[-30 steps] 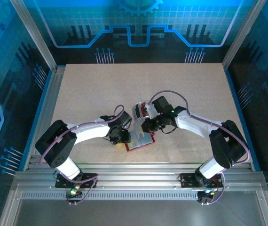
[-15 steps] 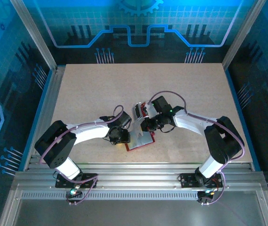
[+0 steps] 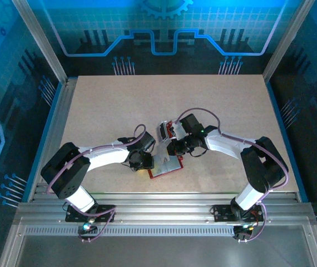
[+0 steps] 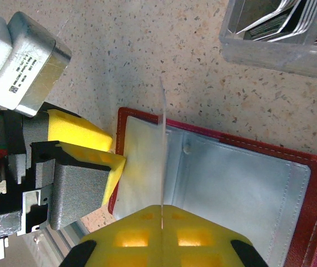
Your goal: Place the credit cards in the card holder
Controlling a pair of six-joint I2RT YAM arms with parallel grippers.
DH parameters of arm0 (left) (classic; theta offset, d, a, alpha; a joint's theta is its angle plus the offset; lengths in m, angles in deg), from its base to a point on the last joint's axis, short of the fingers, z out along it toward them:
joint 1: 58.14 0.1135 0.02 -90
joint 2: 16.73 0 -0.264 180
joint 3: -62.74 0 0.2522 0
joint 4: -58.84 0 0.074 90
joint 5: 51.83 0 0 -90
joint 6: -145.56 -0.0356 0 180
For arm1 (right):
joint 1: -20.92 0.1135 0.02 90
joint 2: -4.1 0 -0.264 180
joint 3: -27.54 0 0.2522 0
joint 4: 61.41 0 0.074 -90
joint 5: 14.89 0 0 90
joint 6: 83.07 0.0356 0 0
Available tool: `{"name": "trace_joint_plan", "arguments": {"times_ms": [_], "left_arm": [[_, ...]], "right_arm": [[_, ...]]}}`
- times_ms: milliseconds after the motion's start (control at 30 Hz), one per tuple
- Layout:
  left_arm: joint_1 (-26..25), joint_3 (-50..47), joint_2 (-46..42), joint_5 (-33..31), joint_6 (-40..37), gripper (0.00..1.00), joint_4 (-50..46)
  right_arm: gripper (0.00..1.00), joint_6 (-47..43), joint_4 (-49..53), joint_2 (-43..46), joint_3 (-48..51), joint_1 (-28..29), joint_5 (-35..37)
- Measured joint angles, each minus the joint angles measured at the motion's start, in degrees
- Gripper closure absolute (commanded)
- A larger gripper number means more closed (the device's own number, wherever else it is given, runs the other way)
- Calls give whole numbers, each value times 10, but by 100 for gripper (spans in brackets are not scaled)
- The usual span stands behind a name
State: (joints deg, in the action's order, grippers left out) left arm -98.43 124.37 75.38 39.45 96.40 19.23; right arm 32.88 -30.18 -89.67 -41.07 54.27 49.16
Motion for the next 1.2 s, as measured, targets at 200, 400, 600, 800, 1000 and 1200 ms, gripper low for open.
{"name": "trace_joint_plan", "arguments": {"times_ms": [200, 400, 600, 800, 1000, 1200], "left_arm": [[0, 0, 0, 0, 2, 62, 1], [0, 0, 0, 0, 8, 62, 2], [0, -1, 0, 0, 8, 62, 2], [0, -2, 0, 0, 9, 62, 3], [0, -2, 0, 0, 9, 62, 4], [0, -2, 1, 0, 9, 62, 4]], "right_arm": [[100, 0, 2, 0, 0, 0, 2], [100, 0, 16, 0, 0, 0, 12], [100, -1, 25, 1, -2, -7, 12], [100, 0, 26, 1, -7, -8, 10], [100, 2, 21, 1, -7, -8, -7], [100, 9, 13, 1, -7, -8, -22]]}}
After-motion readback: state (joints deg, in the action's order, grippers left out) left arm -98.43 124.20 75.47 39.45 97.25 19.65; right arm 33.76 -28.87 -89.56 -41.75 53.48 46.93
